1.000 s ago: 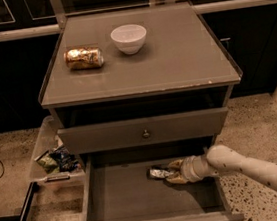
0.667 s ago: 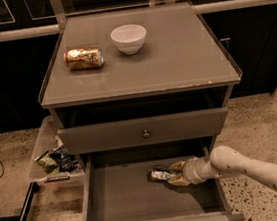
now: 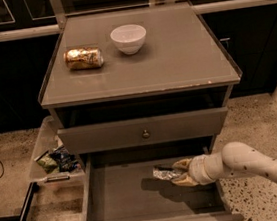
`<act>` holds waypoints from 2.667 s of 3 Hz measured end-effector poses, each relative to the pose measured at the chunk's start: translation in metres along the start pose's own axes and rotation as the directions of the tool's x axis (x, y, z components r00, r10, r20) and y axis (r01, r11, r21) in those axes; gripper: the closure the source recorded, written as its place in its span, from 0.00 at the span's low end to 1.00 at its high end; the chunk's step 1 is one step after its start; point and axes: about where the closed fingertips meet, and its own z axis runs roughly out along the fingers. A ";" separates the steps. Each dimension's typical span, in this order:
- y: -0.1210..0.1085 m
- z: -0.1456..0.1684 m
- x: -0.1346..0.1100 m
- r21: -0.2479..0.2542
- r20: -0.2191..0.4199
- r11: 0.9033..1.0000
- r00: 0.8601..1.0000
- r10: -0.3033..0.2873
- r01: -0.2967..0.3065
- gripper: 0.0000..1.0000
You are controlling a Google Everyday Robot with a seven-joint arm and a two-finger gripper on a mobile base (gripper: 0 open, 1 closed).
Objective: Pick redbull can from middle drawer and place on counter
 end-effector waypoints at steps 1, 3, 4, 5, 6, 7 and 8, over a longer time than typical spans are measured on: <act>0.007 -0.049 -0.047 0.023 -0.038 0.997 0.997 -0.071 0.072 1.00; -0.053 -0.196 -0.171 0.121 -0.036 0.976 0.983 -0.178 0.181 1.00; -0.053 -0.196 -0.171 0.120 -0.036 0.976 0.983 -0.178 0.181 1.00; -0.049 -0.200 -0.180 0.119 -0.014 0.975 0.982 -0.188 0.188 1.00; -0.059 -0.224 -0.214 0.145 0.023 0.960 0.970 -0.243 0.238 1.00; -0.079 -0.256 -0.260 0.164 0.068 0.944 0.951 -0.300 0.286 1.00; -0.115 -0.289 -0.302 0.180 0.073 0.938 0.947 -0.313 0.296 1.00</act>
Offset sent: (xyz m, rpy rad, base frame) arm -0.0088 -0.0229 0.3157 -0.1526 -0.2416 0.0508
